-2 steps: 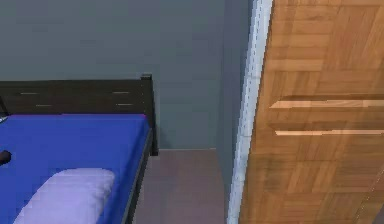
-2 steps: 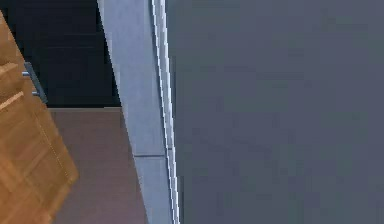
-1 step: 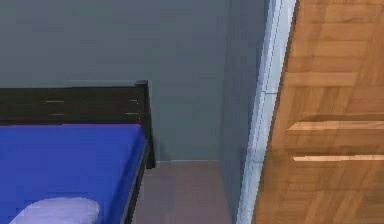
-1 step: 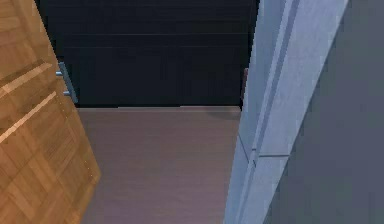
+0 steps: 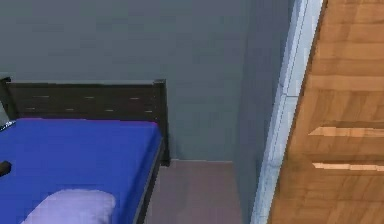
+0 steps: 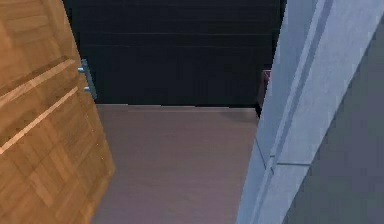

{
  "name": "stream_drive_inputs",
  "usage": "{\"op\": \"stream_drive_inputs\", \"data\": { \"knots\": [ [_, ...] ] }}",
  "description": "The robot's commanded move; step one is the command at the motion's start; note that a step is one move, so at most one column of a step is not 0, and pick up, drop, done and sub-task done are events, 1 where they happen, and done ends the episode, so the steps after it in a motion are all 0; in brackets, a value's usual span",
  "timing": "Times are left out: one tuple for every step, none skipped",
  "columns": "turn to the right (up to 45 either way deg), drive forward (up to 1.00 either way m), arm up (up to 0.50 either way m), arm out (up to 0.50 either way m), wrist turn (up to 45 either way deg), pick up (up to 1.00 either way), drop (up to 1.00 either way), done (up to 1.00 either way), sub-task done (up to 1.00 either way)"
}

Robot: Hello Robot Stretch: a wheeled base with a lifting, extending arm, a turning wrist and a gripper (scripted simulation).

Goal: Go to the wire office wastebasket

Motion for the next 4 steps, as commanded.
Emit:
{"op": "stream_drive_inputs", "data": {
  "knots": [
    [0.0, 0.10, 0.00, 0.00, 0.0, 0.00, 0.00, 0.00, 0.00],
    [45.0, 0.00, 0.00, 0.00, 0.0, 0.00, 0.00, 0.00, 0.00],
    [24.0, 0.00, 0.00, 0.00, 0.0, 0.00, 0.00, 0.00, 0.00],
    [0.0, 0.45, 0.00, 0.00, 0.0, 0.00, 0.00, 0.00, 0.00]
  ]
}}
